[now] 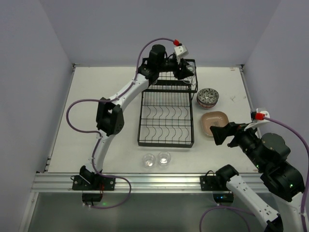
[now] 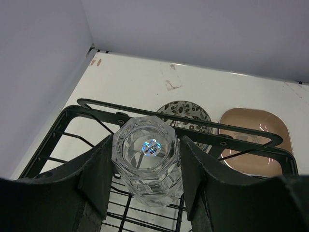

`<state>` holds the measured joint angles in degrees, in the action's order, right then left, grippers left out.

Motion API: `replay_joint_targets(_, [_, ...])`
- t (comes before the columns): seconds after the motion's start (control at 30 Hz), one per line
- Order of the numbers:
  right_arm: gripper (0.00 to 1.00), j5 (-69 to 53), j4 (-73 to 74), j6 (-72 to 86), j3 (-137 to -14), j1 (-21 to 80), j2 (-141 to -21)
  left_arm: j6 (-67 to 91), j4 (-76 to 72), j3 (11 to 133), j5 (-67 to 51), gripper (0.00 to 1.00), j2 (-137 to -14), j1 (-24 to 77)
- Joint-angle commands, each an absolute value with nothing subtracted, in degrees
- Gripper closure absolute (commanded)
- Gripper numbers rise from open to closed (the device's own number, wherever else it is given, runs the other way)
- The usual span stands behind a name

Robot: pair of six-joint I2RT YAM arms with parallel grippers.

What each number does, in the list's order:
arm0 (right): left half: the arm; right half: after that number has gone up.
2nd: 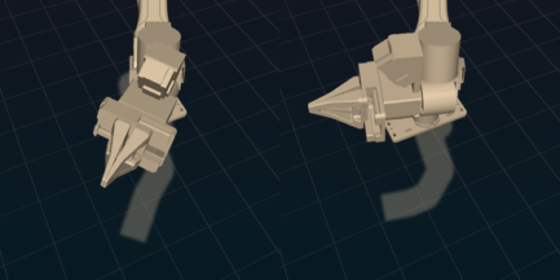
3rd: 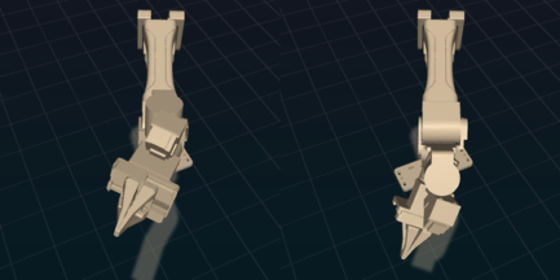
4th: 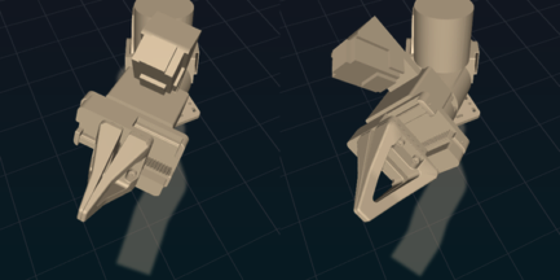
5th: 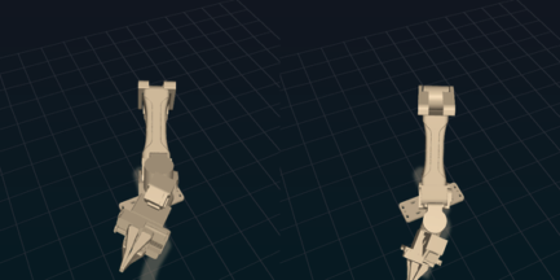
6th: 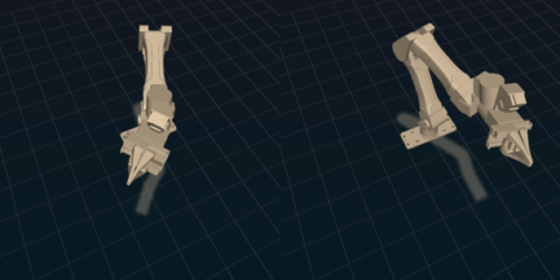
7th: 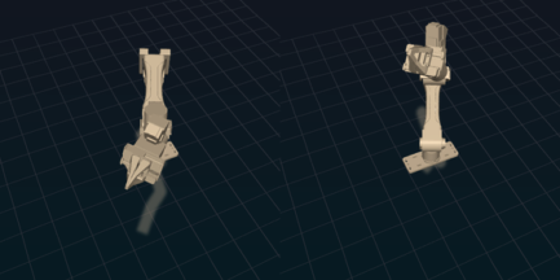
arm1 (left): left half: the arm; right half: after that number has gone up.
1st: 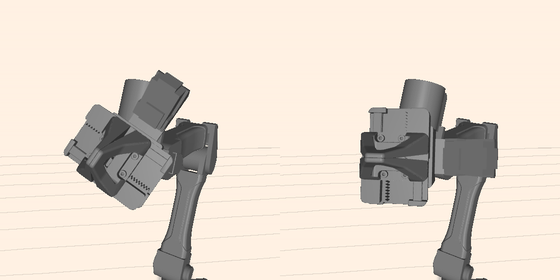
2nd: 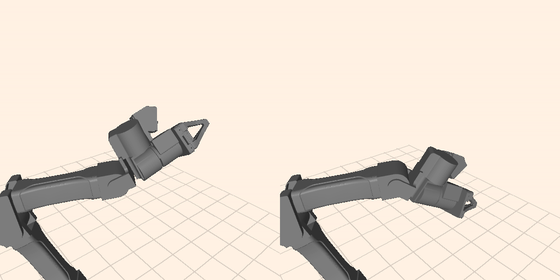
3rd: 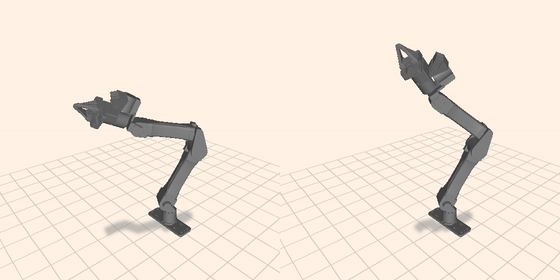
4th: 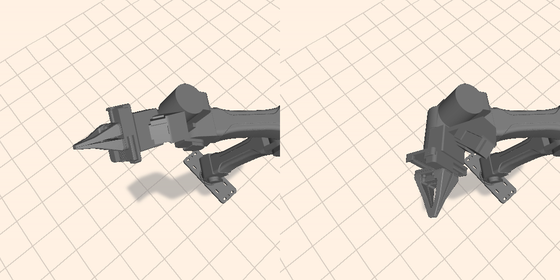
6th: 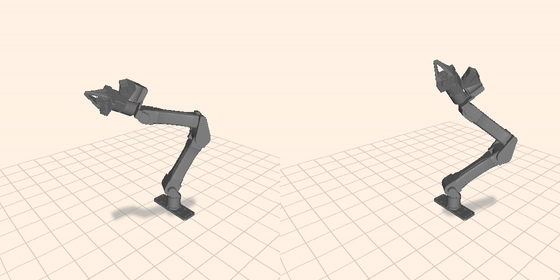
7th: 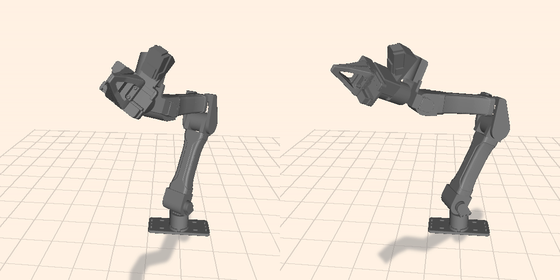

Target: Unload the mixed dishes from the dish rack

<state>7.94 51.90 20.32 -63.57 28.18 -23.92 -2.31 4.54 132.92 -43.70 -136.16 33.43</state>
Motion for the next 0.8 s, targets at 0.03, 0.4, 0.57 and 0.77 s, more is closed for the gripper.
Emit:
replay_joint_targets(0.03, [0.01, 8.52, 51.59, 18.90, -64.16, 28.21, -23.64, -1.50, -1.47, 128.42, -39.03, 1.00, -129.49, 33.22])
replay_joint_targets(0.4, [0.01, 9.14, 51.59, 19.51, -65.30, 28.21, -24.08, 3.86, -7.12, 124.28, -28.74, 1.00, -120.86, 33.13])
replay_joint_targets(0.57, [0.01, 10.11, 49.58, 20.56, -66.09, 28.21, -25.05, 8.25, -9.31, 121.47, -25.23, 1.00, -115.06, 33.05])
replay_joint_targets(0.77, [0.01, 0.72, 38.52, 24.51, -66.10, 28.30, -26.10, 24.31, -24.50, 101.11, -21.37, 1.00, -98.99, 33.05])
